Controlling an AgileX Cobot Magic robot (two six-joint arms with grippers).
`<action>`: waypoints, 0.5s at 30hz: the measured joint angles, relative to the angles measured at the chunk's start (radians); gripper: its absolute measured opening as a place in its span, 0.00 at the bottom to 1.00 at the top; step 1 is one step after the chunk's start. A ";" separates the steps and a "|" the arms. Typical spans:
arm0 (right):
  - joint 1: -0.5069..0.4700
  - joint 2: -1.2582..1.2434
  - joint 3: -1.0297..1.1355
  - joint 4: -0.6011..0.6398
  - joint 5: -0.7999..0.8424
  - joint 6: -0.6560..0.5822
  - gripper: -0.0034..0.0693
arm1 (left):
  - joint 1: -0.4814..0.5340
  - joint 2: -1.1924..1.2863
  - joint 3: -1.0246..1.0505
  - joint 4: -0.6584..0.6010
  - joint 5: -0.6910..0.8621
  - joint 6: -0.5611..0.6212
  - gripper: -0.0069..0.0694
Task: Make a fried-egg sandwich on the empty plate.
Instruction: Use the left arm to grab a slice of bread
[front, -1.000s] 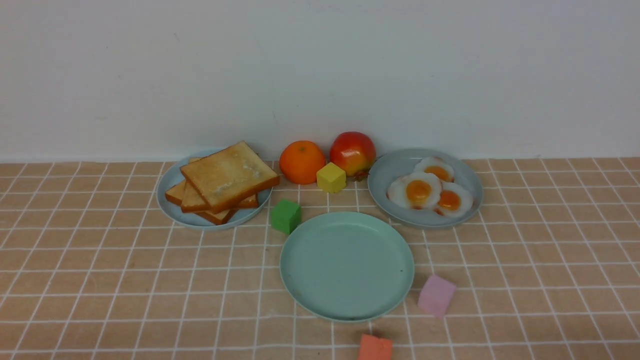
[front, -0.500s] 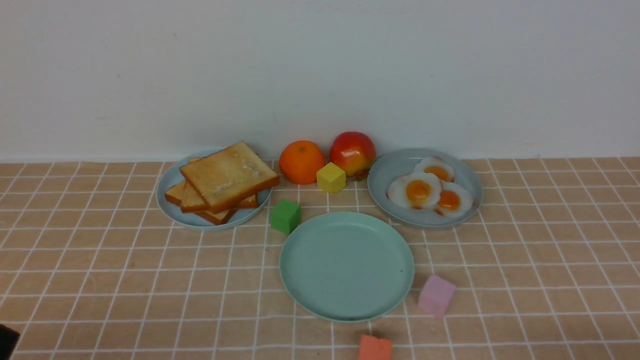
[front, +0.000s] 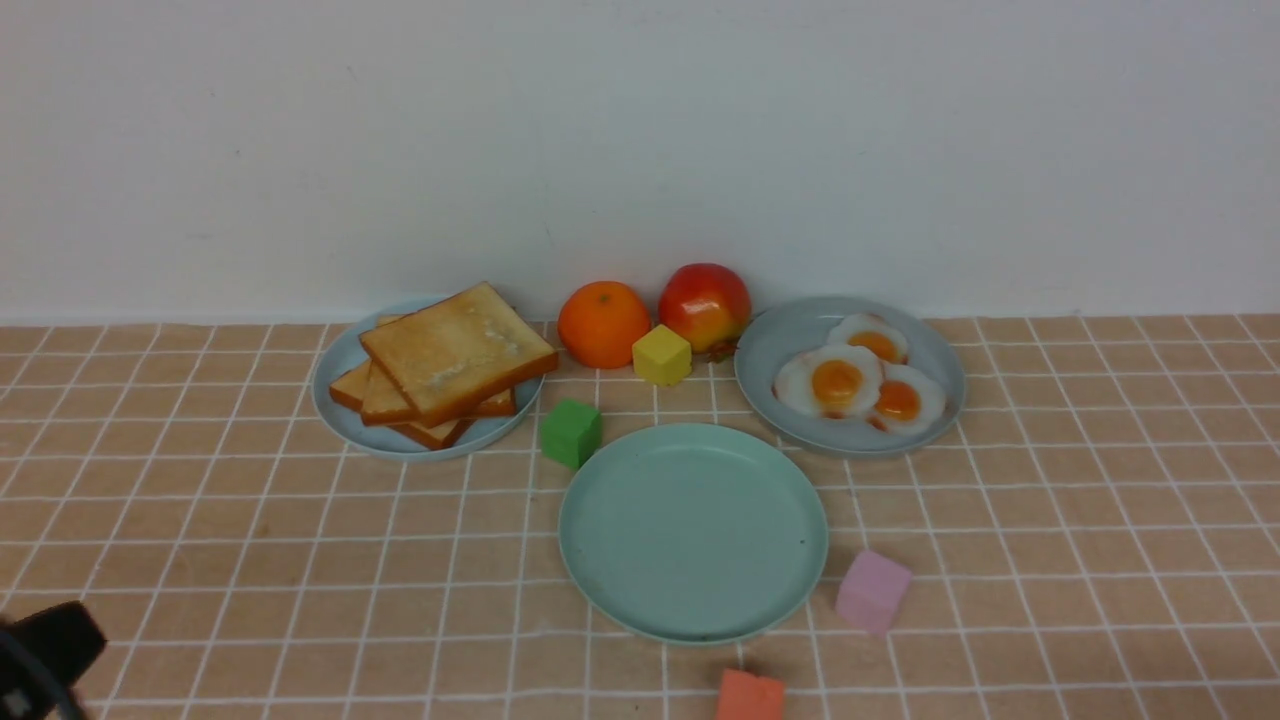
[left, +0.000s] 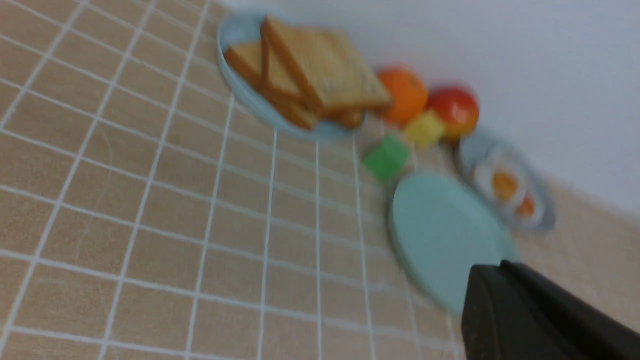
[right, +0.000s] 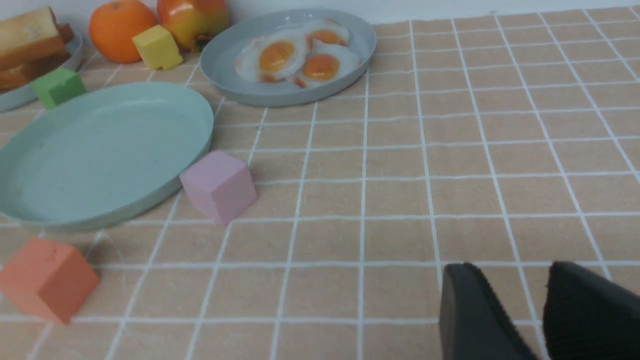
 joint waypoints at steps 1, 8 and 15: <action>0.000 0.000 0.002 0.024 -0.016 0.015 0.38 | -0.014 0.026 -0.033 0.000 0.030 0.038 0.07; 0.000 0.000 0.004 0.332 -0.197 0.142 0.38 | -0.260 0.322 -0.274 0.053 0.181 0.185 0.07; 0.000 0.003 -0.086 0.448 -0.067 0.153 0.38 | -0.309 0.654 -0.468 0.130 0.151 0.229 0.07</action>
